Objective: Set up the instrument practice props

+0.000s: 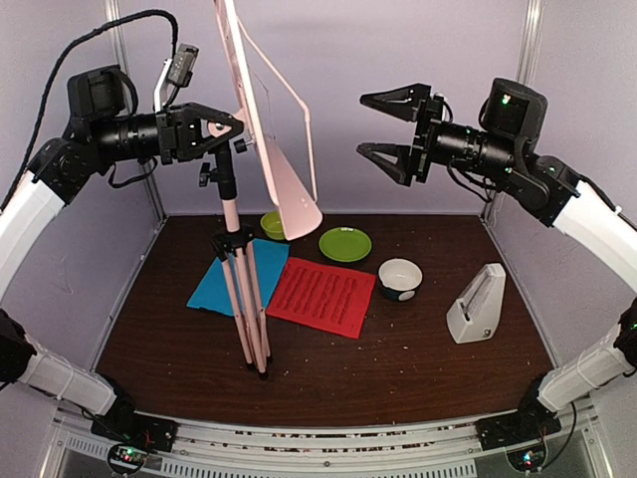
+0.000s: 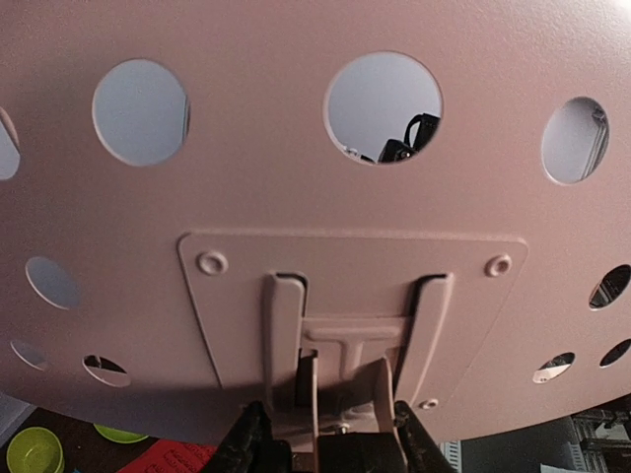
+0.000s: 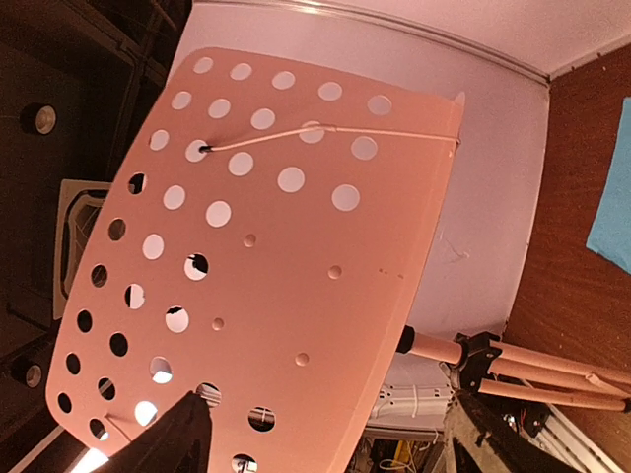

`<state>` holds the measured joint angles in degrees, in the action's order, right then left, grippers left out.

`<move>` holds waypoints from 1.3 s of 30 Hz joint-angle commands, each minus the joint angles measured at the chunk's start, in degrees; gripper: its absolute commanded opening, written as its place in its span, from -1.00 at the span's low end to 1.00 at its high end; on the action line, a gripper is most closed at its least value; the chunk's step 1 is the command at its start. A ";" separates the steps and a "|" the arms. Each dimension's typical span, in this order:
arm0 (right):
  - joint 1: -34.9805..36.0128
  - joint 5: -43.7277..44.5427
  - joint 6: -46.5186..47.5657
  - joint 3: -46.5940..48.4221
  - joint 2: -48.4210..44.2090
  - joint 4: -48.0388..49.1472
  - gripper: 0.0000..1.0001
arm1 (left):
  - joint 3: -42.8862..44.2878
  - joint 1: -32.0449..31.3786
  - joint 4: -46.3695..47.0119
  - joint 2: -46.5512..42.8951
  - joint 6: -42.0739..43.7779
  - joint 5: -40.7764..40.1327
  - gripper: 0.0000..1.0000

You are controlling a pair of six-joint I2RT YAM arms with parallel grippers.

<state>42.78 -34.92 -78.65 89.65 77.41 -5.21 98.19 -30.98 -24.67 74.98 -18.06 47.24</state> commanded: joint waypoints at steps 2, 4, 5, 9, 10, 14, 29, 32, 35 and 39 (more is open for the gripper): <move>3.72 -2.79 -6.26 2.16 3.73 -3.76 0.70 | 1.51 -2.25 13.18 -3.79 5.07 -1.08 -1.00; 4.85 -4.64 -6.87 3.17 5.47 -2.34 0.74 | 1.27 -2.89 13.32 -3.78 5.76 -1.28 -1.00; 5.28 -5.49 -6.93 3.81 6.32 -2.02 0.75 | 1.15 -3.22 13.33 -3.79 6.14 -1.56 -1.00; 7.02 -6.53 -9.57 5.37 9.08 2.49 0.72 | 1.08 -4.78 13.35 -3.47 7.66 -2.38 -1.00; 7.37 -6.64 -10.96 5.56 9.64 4.48 0.70 | 1.04 -5.10 13.26 -3.44 7.94 -2.66 -1.00; 8.72 -5.82 -12.74 6.52 11.34 6.68 0.63 | 0.86 -6.28 13.20 -3.39 9.24 -4.20 -1.00; 11.27 -1.33 -19.90 0.95 13.17 17.20 -0.16 | 1.01 -8.39 15.44 -2.15 10.38 -6.58 -1.00; 11.51 -1.08 -20.43 0.29 13.08 17.78 -0.21 | 1.24 -8.44 15.61 -1.90 10.64 -6.47 -1.00; 11.77 -0.75 -20.66 0.18 13.19 18.31 -0.39 | 1.27 -8.39 15.61 -1.64 10.77 -6.53 -1.00; 11.71 -0.90 -21.32 -0.15 13.52 19.84 -0.67 | 0.98 -8.39 15.69 -1.42 10.92 -6.67 -1.00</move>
<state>53.80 -36.49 -99.02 89.56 91.09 7.81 96.20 -39.00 -24.80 75.05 -7.94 39.99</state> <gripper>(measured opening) 0.223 0.359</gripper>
